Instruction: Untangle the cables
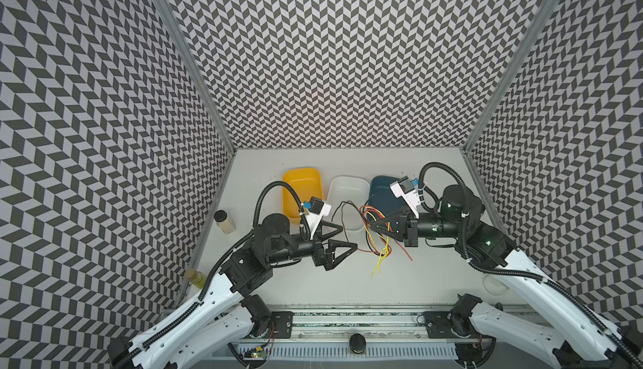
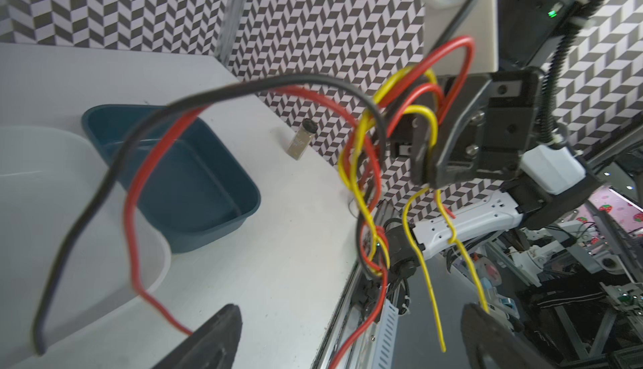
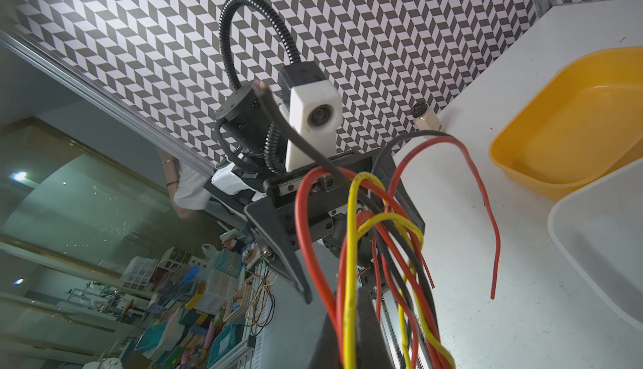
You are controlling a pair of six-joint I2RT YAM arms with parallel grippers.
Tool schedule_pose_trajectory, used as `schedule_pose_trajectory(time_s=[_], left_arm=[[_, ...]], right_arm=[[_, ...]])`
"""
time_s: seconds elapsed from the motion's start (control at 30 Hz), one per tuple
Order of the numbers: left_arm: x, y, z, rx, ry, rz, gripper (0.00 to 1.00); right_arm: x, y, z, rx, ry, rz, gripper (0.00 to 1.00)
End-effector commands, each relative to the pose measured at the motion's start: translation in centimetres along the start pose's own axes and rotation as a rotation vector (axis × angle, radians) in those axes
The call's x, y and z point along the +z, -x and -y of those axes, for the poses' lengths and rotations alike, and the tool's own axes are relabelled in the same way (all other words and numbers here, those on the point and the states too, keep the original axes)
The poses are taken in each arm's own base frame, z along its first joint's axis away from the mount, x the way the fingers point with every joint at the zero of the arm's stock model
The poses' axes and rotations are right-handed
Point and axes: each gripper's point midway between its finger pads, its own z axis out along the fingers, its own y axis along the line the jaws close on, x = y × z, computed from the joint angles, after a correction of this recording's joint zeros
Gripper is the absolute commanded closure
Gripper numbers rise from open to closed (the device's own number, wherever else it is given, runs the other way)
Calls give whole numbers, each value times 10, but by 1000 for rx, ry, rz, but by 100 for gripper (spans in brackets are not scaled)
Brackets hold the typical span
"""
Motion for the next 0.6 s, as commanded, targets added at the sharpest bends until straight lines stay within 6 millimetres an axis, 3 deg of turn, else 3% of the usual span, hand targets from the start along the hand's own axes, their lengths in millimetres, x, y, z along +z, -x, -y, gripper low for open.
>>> schedule_pose_trajectory(time_s=[0.0, 0.23, 0.57], left_arm=[[12, 5, 13, 11, -51, 32, 0], [17, 0, 4, 37, 10, 3, 0], [33, 1, 18, -20, -107, 23, 0]], right_arm=[[-5, 13, -18, -67, 65, 56, 100], [-12, 15, -29, -107, 94, 84, 100], [-15, 16, -38, -130, 138, 105, 100]])
